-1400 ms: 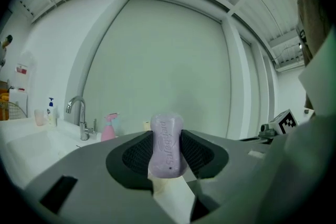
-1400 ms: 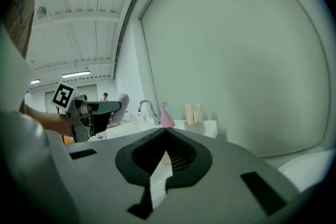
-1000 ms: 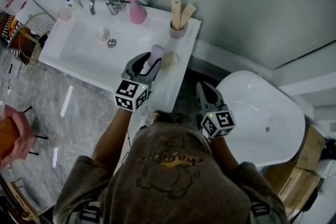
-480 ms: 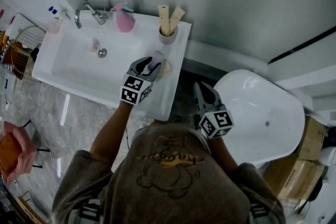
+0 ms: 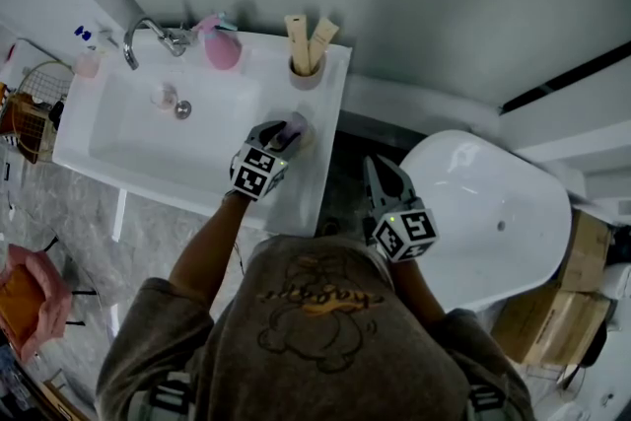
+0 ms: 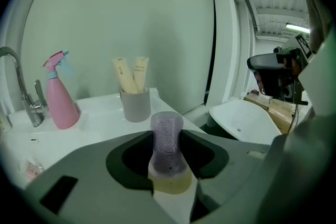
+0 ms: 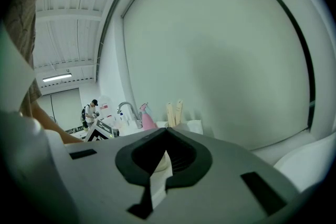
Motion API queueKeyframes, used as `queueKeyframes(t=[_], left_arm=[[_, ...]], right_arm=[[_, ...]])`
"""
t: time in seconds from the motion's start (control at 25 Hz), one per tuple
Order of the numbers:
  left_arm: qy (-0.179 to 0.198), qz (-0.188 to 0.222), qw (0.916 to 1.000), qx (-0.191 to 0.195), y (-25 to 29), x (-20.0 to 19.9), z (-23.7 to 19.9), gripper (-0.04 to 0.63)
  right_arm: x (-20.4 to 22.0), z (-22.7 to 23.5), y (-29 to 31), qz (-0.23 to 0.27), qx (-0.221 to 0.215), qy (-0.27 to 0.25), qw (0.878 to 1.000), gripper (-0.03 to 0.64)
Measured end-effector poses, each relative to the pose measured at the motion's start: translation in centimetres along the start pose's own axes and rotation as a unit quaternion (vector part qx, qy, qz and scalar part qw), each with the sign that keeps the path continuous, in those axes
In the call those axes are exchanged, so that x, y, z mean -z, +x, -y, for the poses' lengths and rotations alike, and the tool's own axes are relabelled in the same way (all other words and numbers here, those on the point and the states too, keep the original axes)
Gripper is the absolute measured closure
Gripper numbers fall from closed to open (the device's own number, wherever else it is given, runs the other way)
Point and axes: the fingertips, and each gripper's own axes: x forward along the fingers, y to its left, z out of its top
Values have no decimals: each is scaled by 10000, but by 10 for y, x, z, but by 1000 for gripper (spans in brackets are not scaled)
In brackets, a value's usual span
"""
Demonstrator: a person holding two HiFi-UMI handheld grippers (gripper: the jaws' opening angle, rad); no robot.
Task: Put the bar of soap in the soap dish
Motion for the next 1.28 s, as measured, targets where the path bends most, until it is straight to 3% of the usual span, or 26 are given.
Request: queueKeyframes(t=[0.32,0.76,1.04,1.28], left_arm=[[175,-491,9985,186,18,27,4,426],[383,-869,9947,399,24,37,14,428],[379,-844,9950,381,22,37,16,428],[132,-444,9985,281,5,12,12,428]], right_arm=[[5,5,7,-96,27,17,9999,615],[10,9,5,-162,59,43,9998,615],[11,7,1,-175,17,30,9998,615],[10,2,1,-173,-125,-50,9998,615]])
